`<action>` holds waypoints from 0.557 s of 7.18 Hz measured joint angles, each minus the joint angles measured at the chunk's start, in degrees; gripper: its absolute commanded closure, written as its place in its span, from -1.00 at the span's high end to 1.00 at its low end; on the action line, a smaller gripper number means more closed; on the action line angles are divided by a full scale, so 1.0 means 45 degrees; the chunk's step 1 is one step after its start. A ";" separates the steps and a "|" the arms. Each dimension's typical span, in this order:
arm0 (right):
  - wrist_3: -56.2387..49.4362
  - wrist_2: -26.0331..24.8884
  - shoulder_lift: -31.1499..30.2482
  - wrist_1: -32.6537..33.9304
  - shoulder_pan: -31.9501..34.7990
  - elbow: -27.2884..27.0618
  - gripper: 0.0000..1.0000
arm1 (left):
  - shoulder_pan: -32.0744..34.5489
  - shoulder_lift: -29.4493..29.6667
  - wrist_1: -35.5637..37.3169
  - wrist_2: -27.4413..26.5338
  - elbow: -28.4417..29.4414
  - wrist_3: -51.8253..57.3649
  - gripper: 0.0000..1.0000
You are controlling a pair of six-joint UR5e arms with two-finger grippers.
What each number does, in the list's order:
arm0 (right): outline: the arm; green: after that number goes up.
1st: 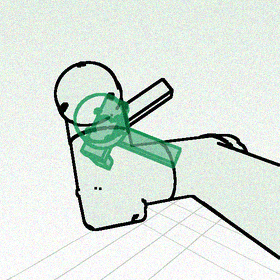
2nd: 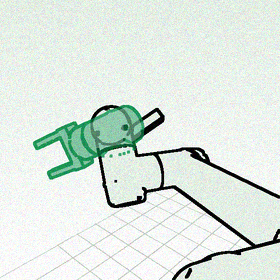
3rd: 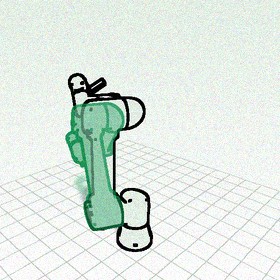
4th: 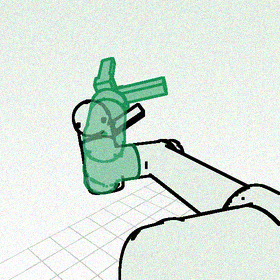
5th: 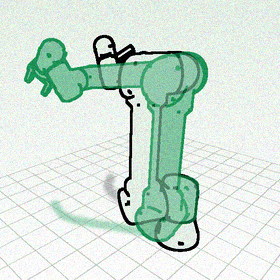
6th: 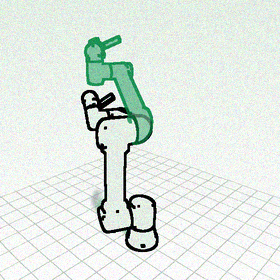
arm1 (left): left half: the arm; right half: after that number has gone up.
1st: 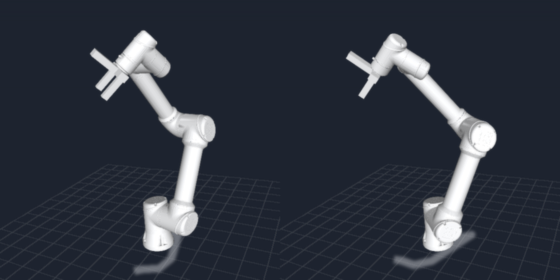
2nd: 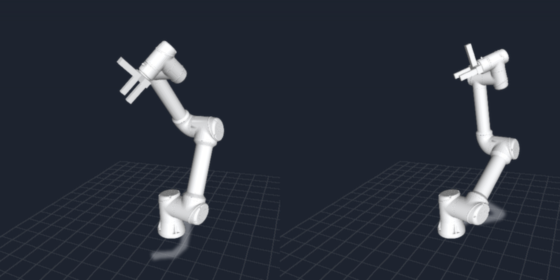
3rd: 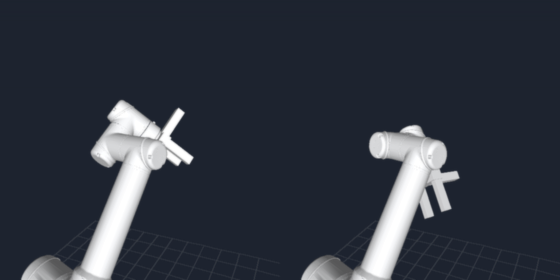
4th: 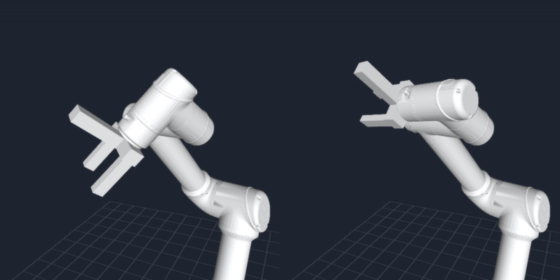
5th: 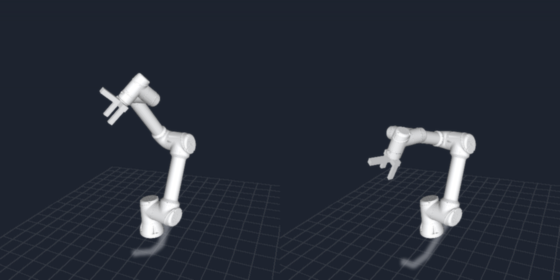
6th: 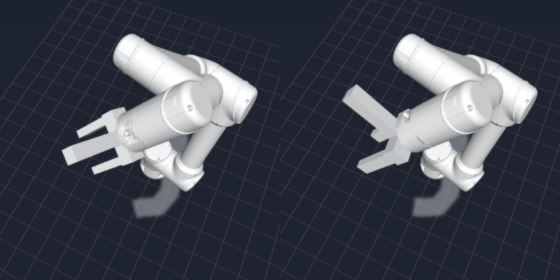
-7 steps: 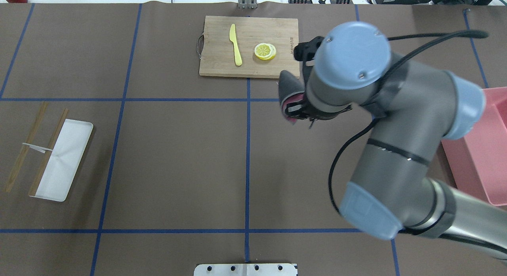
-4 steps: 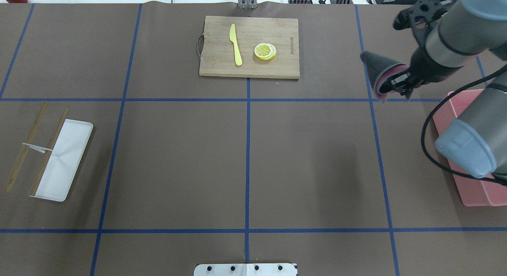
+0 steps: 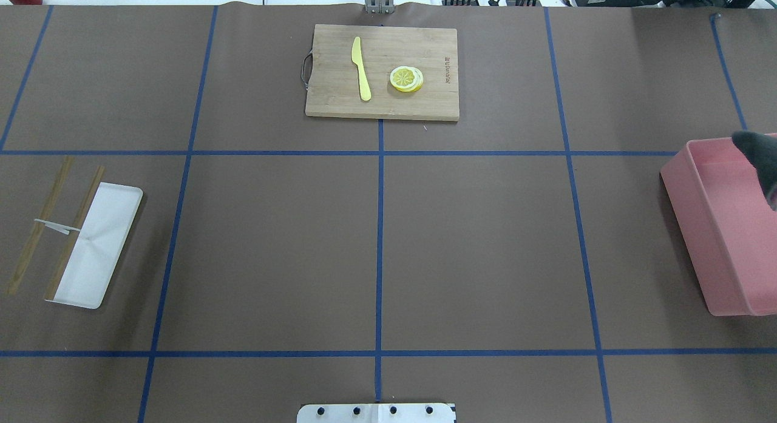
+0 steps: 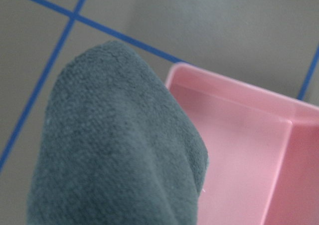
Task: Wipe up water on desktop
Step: 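Open the right gripper to drop the cloth into the pink bin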
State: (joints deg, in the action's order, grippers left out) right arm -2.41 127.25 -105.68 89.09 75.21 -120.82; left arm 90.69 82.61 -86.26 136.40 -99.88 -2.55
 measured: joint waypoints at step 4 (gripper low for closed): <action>-0.1365 -0.0190 -0.3189 -0.2636 0.0801 0.0299 1.00 | -0.0015 0.0001 -0.0034 0.0000 -0.0004 0.0003 0.97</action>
State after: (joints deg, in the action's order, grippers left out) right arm -8.55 126.40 -120.03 77.22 78.81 -119.47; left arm 90.62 82.61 -86.41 136.40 -99.90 -2.53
